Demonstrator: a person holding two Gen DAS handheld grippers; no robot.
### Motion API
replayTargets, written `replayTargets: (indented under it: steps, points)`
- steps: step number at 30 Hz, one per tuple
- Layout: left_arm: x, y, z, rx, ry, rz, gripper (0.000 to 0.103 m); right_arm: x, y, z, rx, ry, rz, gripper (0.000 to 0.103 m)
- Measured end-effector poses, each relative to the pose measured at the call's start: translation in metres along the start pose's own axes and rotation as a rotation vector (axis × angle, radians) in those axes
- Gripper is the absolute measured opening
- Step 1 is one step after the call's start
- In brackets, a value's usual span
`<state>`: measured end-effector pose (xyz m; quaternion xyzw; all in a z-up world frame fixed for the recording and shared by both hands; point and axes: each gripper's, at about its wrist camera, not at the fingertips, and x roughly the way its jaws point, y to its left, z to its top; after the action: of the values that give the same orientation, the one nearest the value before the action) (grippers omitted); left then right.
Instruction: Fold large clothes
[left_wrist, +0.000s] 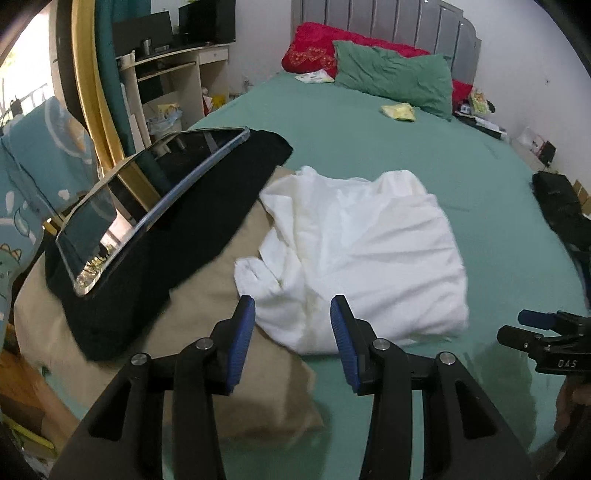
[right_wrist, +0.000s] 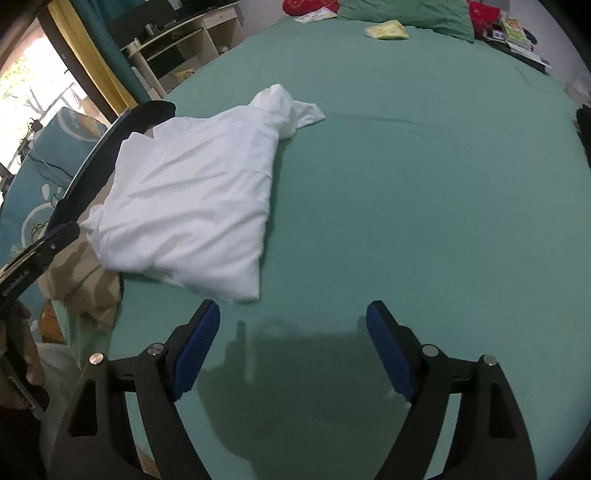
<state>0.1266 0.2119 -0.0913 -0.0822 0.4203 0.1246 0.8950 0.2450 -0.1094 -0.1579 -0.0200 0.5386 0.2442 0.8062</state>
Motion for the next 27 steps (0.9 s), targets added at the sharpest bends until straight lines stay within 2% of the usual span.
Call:
replayTargets:
  steps: [9, 21, 27]
  points:
    - [-0.026, -0.034, -0.039, 0.03, 0.057, -0.082, 0.045, -0.04, -0.014, -0.042, 0.026, -0.009, -0.008, 0.081]
    - [-0.059, -0.072, -0.068, 0.044, 0.094, -0.159, 0.045, -0.088, -0.042, -0.088, 0.075, -0.033, -0.035, 0.081]
    - [-0.074, -0.099, -0.08, 0.065, 0.105, -0.157, 0.045, -0.111, -0.057, -0.104, 0.101, -0.056, -0.05, 0.081]
